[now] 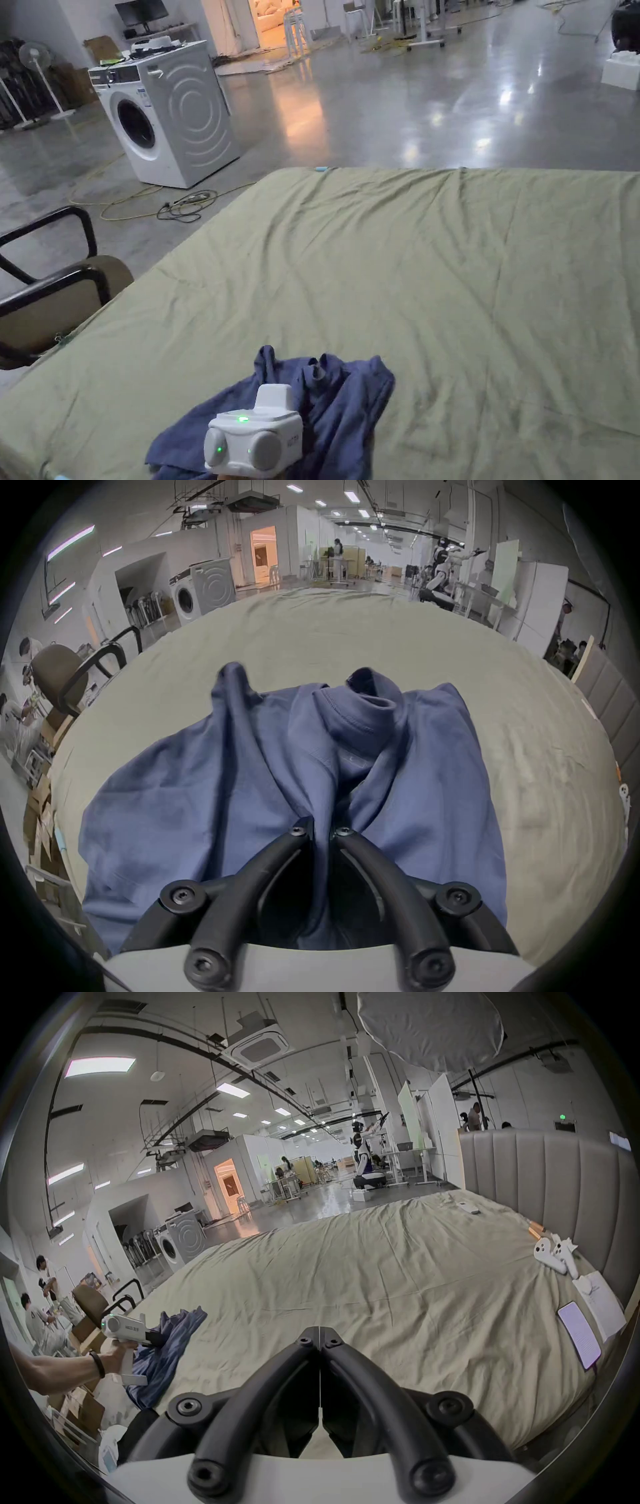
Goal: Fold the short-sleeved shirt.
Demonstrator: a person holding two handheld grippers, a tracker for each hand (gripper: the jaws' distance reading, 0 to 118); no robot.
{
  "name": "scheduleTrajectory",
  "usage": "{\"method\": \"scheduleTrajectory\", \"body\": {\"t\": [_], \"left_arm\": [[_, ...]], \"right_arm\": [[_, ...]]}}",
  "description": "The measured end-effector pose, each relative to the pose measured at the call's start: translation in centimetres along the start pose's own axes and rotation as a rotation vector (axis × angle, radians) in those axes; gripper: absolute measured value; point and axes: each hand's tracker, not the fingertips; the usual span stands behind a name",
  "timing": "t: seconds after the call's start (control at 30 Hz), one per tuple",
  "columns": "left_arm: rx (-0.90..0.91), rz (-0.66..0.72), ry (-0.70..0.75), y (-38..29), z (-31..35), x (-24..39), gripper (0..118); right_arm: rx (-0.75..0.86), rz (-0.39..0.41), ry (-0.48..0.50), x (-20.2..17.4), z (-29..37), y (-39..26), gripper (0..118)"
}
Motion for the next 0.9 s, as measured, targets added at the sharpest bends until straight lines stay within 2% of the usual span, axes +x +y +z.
{"method": "scheduleTrajectory", "body": {"t": [0.13,0.3,0.5,0.63,0.7,0.77,0.9], "left_arm": [[-0.041,0.120,-0.028,1.6,0.5,-0.8,7],[0.182,0.237,-0.096,7.1,6.6,-1.3,7],[0.357,0.055,-0.238,13.2,14.3,7.1,7],[0.412,-0.102,-0.379,14.7,16.0,16.2,7],[0.450,-0.174,-0.477,14.1,16.9,22.0,6],[0.400,-0.229,-0.568,12.6,17.2,27.8,6],[0.300,-0.411,-0.734,4.2,17.4,39.1,7]], "right_arm": [[0.020,0.030,-0.002,0.4,1.3,-0.1,1],[0.035,-0.010,-0.017,3.0,3.3,-1.0,1],[0.066,-0.128,-0.081,5.3,5.6,-2.6,1],[0.088,-0.135,-0.125,6.4,7.6,-3.1,1],[0.098,-0.137,-0.150,7.0,8.7,-3.2,1],[0.108,-0.151,-0.187,7.1,9.5,-3.3,1],[0.104,-0.202,-0.235,8.2,10.8,-4.4,1]]}}
